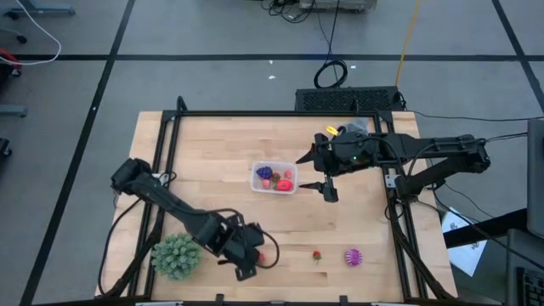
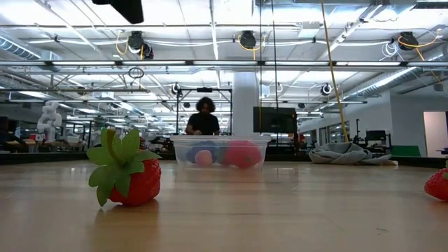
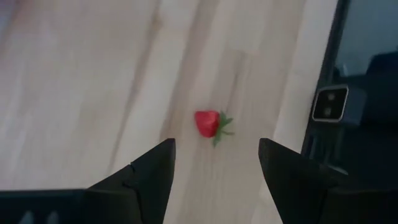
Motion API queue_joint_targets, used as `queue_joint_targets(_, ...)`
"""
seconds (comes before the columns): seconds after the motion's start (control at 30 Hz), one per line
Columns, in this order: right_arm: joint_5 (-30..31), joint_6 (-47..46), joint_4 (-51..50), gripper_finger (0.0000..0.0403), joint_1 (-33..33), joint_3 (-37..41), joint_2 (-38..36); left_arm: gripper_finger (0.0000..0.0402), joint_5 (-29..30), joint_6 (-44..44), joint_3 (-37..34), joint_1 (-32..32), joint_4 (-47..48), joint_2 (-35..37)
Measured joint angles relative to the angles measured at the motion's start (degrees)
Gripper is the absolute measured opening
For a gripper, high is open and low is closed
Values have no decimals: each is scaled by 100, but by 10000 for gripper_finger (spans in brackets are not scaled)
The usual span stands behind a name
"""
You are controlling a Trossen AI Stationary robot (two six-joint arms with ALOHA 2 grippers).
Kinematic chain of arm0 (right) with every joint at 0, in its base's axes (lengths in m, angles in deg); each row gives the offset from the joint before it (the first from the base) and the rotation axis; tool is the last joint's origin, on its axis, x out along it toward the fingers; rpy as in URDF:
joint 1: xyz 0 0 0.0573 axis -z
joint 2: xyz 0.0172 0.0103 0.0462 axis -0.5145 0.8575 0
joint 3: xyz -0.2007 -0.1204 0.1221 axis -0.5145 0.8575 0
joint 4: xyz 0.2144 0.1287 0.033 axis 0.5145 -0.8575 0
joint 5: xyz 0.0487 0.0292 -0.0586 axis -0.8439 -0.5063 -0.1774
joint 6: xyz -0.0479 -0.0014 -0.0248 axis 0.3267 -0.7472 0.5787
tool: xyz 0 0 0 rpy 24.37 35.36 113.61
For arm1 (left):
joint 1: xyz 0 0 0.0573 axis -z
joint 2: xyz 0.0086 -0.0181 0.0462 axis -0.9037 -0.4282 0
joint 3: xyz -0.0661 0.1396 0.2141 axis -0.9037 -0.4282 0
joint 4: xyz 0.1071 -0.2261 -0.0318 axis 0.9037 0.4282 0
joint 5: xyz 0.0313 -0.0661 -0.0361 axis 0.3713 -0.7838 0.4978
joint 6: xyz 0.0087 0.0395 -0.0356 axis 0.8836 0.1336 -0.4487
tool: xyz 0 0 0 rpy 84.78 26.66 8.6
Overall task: Pick and placing Produce into tupperware
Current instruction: Put the left strawberry into the transparent bin
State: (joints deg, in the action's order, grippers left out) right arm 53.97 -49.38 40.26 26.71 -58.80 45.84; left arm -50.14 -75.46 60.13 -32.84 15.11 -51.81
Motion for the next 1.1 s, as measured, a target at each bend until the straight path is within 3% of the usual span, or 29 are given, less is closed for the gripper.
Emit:
queue_joint_targets(0.17, -2, 0, -4, 320, 0, 0, 1, 237, -404, 474, 0, 12, -206, -354)
queue_joint_targets(0.43, -2, -2, -35, 320, 0, 0, 0, 237, -454, 689, 0, -118, -208, -662)
queue_joint_targets(0.83, -2, -4, -146, 320, 0, 0, 0, 237, -497, -2379, -33, -293, -440, -655)
queue_joint_targets(1.1, -2, -4, -299, 320, 0, 0, 0, 237, -945, -3413, -33, -281, -434, -723)
